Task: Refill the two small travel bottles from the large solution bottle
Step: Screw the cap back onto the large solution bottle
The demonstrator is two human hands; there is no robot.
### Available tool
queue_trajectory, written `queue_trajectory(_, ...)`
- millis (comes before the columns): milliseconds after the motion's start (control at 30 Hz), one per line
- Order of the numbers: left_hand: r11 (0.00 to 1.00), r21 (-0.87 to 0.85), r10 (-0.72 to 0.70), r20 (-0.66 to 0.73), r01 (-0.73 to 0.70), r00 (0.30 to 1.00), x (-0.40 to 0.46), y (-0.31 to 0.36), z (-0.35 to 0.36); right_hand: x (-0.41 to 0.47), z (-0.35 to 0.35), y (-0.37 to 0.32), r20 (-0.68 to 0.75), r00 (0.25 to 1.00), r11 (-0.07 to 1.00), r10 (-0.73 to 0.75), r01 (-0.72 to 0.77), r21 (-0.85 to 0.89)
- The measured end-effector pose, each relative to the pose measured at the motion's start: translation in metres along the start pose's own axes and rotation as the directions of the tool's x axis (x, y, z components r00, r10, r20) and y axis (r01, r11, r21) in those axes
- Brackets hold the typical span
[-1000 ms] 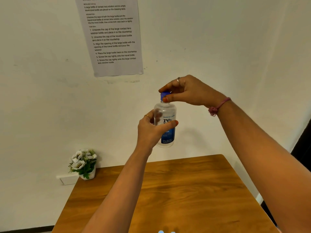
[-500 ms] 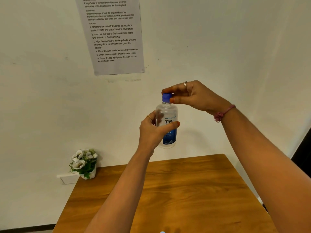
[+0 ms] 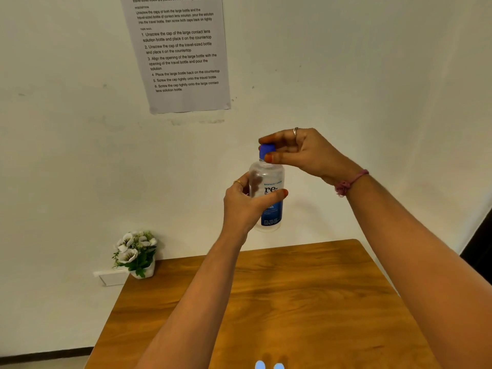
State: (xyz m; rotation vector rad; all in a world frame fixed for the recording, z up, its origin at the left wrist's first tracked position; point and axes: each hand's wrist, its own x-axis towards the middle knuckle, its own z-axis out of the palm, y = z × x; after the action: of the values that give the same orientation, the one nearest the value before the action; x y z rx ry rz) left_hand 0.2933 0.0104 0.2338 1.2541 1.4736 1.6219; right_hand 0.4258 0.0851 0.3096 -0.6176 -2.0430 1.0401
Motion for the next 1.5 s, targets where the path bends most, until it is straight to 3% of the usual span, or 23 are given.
queue_trajectory(133,1.000,0.012,0.001,-0.039,0.000,0.999,0.000,-0.001,0.002,-0.001,0.019,0.009,-0.252,0.968,1.000,0.010,-0.015,-0.017)
queue_trajectory(200,1.000,0.016,0.012,-0.047,-0.011,0.999,0.000,-0.001,0.002,-0.001,0.022,0.009,-0.285,0.958,0.993,0.010,-0.041,-0.106)
queue_trajectory(267,1.000,0.019,0.018,-0.037,-0.017,0.999,0.000,0.000,0.001,-0.001,0.015,0.004,-0.205,0.978,0.980,0.044,-0.083,-0.182)
queue_trajectory(333,1.000,0.008,0.007,-0.024,-0.006,1.000,-0.001,0.002,0.000,-0.001,0.002,-0.002,-0.084,0.993,0.987,0.084,-0.095,-0.129)
queue_trajectory(400,1.000,0.005,-0.005,-0.010,0.005,1.000,-0.002,0.003,0.000,-0.002,-0.006,-0.005,0.013,0.999,0.998,0.048,-0.047,-0.037)
queue_trajectory(500,1.000,0.012,-0.007,0.000,0.007,1.000,-0.002,0.001,0.002,-0.005,-0.005,-0.003,0.071,0.996,0.997,-0.049,0.054,-0.061)
queue_trajectory(633,1.000,0.014,-0.017,-0.019,0.018,1.000,-0.003,-0.001,0.003,-0.007,0.012,0.004,-0.166,0.986,0.997,-0.029,0.042,0.070)
queue_trajectory(700,0.999,0.019,-0.026,-0.019,0.026,0.999,-0.005,-0.003,0.005,-0.008,0.022,0.009,-0.282,0.960,0.998,-0.009,0.026,0.058)
queue_trajectory(767,0.999,0.023,-0.035,-0.014,0.035,0.999,-0.007,-0.004,0.006,-0.008,0.025,0.010,-0.310,0.951,1.000,0.012,-0.014,-0.005)
queue_trajectory(900,0.999,0.002,-0.039,0.000,0.039,0.999,-0.010,-0.003,0.005,-0.008,0.004,0.000,-0.031,0.994,0.988,0.106,-0.109,-0.109)
queue_trajectory(967,0.999,-0.003,-0.044,0.009,0.044,0.999,-0.010,-0.002,0.004,-0.010,-0.008,-0.005,0.121,0.989,0.989,0.080,-0.063,-0.136)
queue_trajectory(1033,0.999,-0.006,-0.047,0.014,0.047,0.999,-0.012,-0.002,0.005,-0.012,-0.014,-0.010,0.183,0.982,0.977,0.039,0.000,-0.212)
queue_trajectory(1133,0.999,-0.015,-0.047,0.016,0.047,0.999,-0.013,-0.002,0.007,-0.012,-0.013,-0.013,0.118,0.993,0.952,0.015,0.022,-0.306)
queue_trajectory(1333,0.999,-0.001,-0.048,-0.002,0.048,0.999,-0.014,-0.006,0.011,-0.014,0.005,-0.001,-0.189,0.982,0.934,0.004,-0.071,-0.350)
queue_trajectory(1433,0.999,0.007,-0.050,0.007,0.050,0.999,-0.015,-0.007,0.013,-0.015,0.001,0.000,-0.118,0.991,0.927,0.064,-0.103,-0.362)
queue_trajectory(1500,0.998,-0.003,-0.058,0.010,0.058,0.998,-0.015,-0.007,0.012,-0.017,-0.006,-0.003,-0.001,0.994,0.960,0.113,-0.110,-0.258)
